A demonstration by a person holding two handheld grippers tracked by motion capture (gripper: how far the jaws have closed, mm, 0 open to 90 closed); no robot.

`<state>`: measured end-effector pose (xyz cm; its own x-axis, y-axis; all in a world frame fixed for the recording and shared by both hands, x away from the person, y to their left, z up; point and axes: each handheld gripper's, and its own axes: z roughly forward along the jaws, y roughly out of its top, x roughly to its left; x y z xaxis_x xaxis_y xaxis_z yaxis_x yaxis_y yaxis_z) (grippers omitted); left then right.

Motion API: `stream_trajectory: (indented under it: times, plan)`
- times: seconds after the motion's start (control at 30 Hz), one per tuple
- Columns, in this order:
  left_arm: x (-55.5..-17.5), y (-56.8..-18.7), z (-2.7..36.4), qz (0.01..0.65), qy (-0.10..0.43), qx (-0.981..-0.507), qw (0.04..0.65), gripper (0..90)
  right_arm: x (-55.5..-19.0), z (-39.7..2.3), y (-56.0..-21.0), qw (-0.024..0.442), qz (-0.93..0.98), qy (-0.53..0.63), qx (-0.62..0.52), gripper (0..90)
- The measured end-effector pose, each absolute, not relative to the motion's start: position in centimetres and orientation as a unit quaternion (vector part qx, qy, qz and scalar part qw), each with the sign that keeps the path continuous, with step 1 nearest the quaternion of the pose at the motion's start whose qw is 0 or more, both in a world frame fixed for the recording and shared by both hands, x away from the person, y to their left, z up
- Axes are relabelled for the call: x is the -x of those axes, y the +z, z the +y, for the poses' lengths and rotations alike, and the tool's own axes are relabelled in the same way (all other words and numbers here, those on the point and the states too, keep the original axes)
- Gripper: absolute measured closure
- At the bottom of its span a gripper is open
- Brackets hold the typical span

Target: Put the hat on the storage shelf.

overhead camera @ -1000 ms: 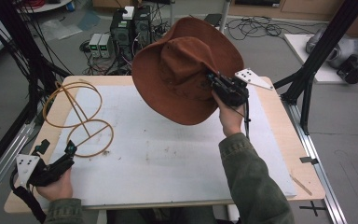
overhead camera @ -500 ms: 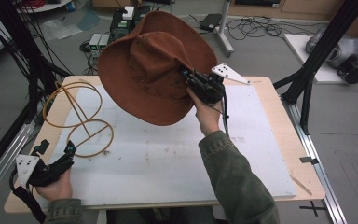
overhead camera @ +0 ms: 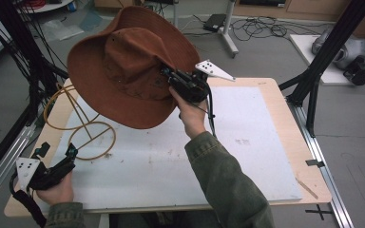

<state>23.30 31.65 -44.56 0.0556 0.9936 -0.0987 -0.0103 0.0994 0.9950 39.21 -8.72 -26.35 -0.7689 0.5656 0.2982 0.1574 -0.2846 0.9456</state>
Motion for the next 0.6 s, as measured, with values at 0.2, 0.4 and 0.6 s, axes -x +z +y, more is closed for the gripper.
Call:
stream_trajectory:
  times: [0.2,0.4,0.6]
  plan:
    - [-23.3,-44.6,31.7,0.507,0.466,-0.484,0.54,15.3,-38.8,-6.9,-25.8,0.115,0.579,0.747,-0.307,88.3]
    - [-23.2,-44.6,31.7,0.507,0.466,-0.482,0.541,15.3,-38.6,-4.6,-25.4,0.094,0.58,0.75,-0.303,88.2]
    - [-23.1,-44.6,31.8,0.507,0.466,-0.483,0.541,15.3,-38.3,-2.5,-24.9,0.082,0.585,0.753,-0.292,88.2]
